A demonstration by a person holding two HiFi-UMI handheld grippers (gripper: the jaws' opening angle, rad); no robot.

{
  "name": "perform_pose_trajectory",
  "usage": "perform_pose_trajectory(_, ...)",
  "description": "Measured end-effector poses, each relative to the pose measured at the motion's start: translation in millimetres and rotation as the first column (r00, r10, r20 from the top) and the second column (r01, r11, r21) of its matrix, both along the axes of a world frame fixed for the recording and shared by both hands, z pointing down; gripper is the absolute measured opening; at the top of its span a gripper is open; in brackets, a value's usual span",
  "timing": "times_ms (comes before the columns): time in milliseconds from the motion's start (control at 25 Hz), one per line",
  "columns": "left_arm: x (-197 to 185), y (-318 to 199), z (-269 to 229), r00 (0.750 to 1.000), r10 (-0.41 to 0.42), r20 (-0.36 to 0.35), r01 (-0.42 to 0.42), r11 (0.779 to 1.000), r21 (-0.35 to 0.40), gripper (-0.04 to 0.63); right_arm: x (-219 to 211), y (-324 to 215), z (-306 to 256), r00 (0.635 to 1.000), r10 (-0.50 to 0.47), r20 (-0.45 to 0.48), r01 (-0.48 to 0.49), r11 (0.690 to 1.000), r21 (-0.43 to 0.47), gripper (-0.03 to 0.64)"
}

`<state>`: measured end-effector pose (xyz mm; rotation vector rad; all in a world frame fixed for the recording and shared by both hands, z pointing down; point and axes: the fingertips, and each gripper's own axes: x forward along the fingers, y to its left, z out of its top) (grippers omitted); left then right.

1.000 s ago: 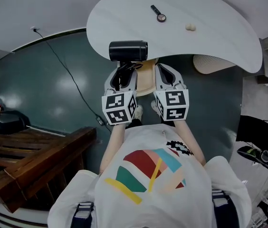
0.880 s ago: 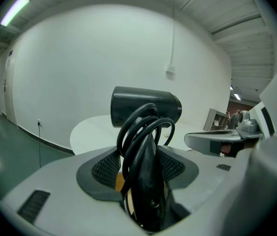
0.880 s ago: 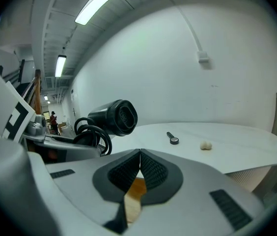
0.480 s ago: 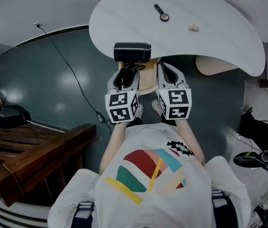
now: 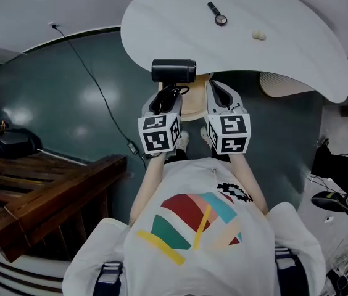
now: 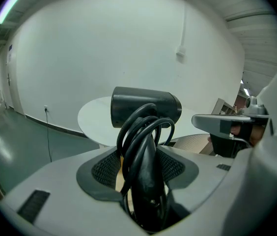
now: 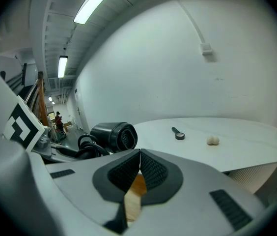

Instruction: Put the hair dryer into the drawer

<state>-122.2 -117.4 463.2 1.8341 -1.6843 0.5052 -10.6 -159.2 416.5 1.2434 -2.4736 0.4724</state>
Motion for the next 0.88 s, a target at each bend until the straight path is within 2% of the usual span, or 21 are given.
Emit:
perform_pose_trajectory(400, 7, 6, 34, 0.998, 0.040, -0.039, -0.045, 0.990, -0.133, 0.236, -3, 1, 14, 1.000, -0.006, -0.013, 0.005, 0.999, -0.040, 0.011)
perform_pose_trajectory(600, 12, 8, 56, 0.998, 0.047, -0.052, -0.058, 0.972, -0.227, 0.236, 0, -1, 22, 1.000, 0.003, -0.020, -0.004, 0.998, -0.064, 0.011)
perform_pose_trajectory(880, 19, 16, 81, 0.995, 0.073, -0.075, -0.093, 0.945, -0.313, 0.236, 9, 2, 34, 0.999, 0.032, -0.030, -0.035, 0.995, -0.099, 0.011)
